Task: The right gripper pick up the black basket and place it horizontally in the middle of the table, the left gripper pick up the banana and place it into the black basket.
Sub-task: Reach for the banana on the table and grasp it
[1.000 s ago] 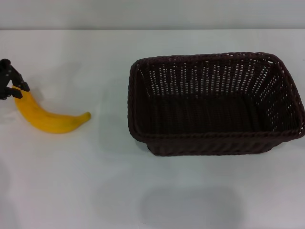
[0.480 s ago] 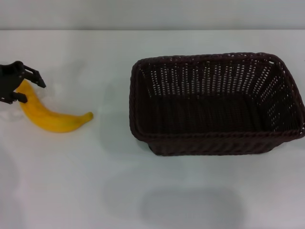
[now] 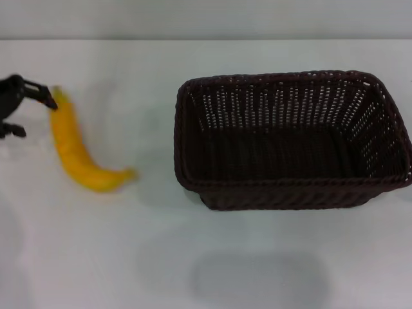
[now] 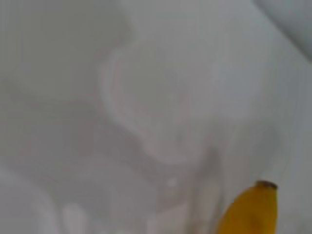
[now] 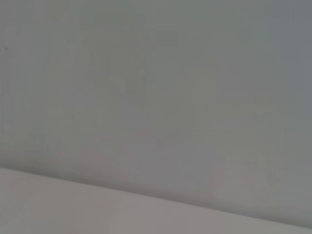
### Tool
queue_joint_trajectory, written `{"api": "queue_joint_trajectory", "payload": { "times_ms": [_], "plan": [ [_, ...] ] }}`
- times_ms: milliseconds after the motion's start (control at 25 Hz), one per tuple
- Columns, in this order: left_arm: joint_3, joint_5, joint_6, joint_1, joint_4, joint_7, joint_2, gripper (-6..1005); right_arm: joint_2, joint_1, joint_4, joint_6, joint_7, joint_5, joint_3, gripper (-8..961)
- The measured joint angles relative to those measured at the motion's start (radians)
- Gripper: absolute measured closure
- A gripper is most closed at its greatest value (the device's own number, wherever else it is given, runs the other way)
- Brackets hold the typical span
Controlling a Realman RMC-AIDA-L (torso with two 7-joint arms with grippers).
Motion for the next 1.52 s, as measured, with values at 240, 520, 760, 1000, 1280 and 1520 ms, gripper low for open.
{"api": "queue_joint_trajectory", "payload": {
  "times_ms": [240, 520, 760, 1000, 1280, 1520],
  "plan": [
    [-0.003, -0.007, -0.040, 0.001, 0.039, -0.014, 0.015, 158, 0.001, 0.002, 0.005, -0.002, -0.012, 0.000, 0.008, 250],
    [-0.001, -0.031, -0.006, 0.000, 0.024, 0.055, -0.005, 162, 0.002, 0.006, 0.011, 0.003, -0.013, 0.000, 0.009, 250],
    [0.004, -0.027, 0.034, -0.028, -0.060, 0.086, -0.020, 166, 0.002, 0.009, 0.022, 0.009, -0.013, 0.000, 0.003, 250],
    [0.007, 0.016, 0.041, -0.052, -0.093, 0.084, -0.040, 170, 0.002, 0.010, 0.023, 0.013, -0.013, 0.000, 0.004, 250],
    [0.020, 0.027, 0.090, -0.060, -0.111, 0.087, -0.067, 175, 0.002, 0.010, 0.023, 0.014, -0.013, 0.000, 0.005, 250],
    [0.030, 0.028, 0.149, -0.080, -0.155, 0.092, -0.079, 179, 0.002, 0.009, 0.031, 0.014, -0.013, 0.000, 0.009, 250]
  ]
}}
